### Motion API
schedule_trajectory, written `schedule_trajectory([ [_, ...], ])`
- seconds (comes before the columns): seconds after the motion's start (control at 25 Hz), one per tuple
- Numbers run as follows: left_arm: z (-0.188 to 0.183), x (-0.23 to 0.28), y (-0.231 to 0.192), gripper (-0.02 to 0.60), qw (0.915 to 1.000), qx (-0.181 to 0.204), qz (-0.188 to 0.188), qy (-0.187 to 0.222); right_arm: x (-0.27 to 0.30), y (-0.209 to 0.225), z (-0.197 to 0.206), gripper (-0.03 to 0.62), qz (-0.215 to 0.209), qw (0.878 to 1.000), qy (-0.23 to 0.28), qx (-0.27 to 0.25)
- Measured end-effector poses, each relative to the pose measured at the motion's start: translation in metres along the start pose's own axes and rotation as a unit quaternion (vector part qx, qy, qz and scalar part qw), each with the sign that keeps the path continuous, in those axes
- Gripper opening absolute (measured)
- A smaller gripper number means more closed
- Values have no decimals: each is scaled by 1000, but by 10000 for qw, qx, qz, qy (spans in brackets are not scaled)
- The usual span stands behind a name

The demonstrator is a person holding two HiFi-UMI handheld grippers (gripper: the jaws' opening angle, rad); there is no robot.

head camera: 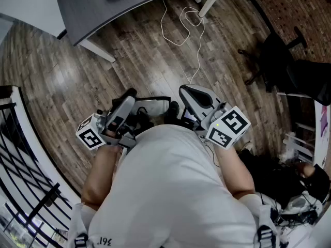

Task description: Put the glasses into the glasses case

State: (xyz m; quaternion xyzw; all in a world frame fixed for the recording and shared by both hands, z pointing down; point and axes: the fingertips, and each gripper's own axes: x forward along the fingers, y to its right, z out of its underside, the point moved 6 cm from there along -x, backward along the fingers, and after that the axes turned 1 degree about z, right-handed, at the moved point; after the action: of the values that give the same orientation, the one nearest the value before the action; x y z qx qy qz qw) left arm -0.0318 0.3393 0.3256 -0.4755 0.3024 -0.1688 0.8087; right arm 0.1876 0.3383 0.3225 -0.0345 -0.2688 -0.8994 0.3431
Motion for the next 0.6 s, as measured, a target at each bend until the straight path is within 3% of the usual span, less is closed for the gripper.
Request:
schedule_trajectory([
  [0.12,-2,1,0,149,10000,13,-20,30,-3,2,-4,11,42,9996,-11,-280],
  [0.48,-6,5,0,149,10000,15,-22,28,-16,30,-29,12,286,9984,247,-413],
  [0.6,-6,4,-1,149,10000,-5,-26,31,-22,26,-32,14,136,9969,174,-757],
])
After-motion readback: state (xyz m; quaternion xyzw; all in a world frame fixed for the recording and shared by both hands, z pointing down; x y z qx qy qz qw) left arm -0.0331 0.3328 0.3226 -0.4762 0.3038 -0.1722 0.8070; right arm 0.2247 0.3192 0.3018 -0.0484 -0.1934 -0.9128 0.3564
